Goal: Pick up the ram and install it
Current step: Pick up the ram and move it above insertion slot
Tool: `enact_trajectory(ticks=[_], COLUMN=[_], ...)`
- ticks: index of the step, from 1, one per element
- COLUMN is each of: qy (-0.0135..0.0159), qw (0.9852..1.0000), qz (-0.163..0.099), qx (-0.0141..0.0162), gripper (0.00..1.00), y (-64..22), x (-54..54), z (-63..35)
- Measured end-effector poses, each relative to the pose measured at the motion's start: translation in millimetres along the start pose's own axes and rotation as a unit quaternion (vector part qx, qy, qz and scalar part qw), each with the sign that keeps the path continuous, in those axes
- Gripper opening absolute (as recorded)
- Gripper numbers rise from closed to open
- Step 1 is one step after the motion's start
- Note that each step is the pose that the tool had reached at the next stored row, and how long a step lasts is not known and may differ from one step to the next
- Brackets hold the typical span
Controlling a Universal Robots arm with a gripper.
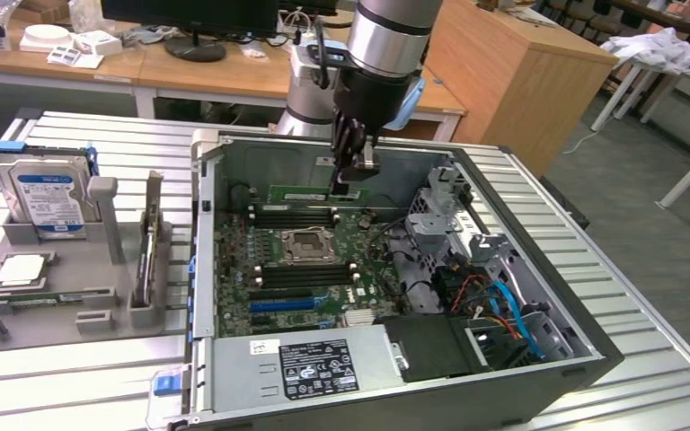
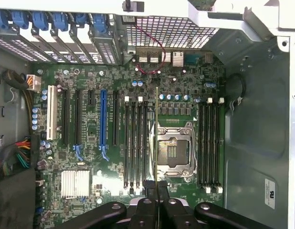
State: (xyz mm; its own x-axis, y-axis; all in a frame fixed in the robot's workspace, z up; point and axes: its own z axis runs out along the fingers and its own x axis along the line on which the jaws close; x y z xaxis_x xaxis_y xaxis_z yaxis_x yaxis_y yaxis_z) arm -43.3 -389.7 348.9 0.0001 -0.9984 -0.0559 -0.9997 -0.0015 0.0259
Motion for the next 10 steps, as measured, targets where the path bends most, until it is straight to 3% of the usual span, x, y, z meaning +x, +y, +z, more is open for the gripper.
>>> enact_trajectory(ticks=[7, 10], qy=[-0.0002, -0.0001], qw=[1.0000, 1.0000], qz=[0.000, 0.000], qx=[0.0000, 0.0000], gripper=[0.12, 0.12], y=[0.0, 0.0], x=[3.5, 12.0], z=[-0.1, -0.6])
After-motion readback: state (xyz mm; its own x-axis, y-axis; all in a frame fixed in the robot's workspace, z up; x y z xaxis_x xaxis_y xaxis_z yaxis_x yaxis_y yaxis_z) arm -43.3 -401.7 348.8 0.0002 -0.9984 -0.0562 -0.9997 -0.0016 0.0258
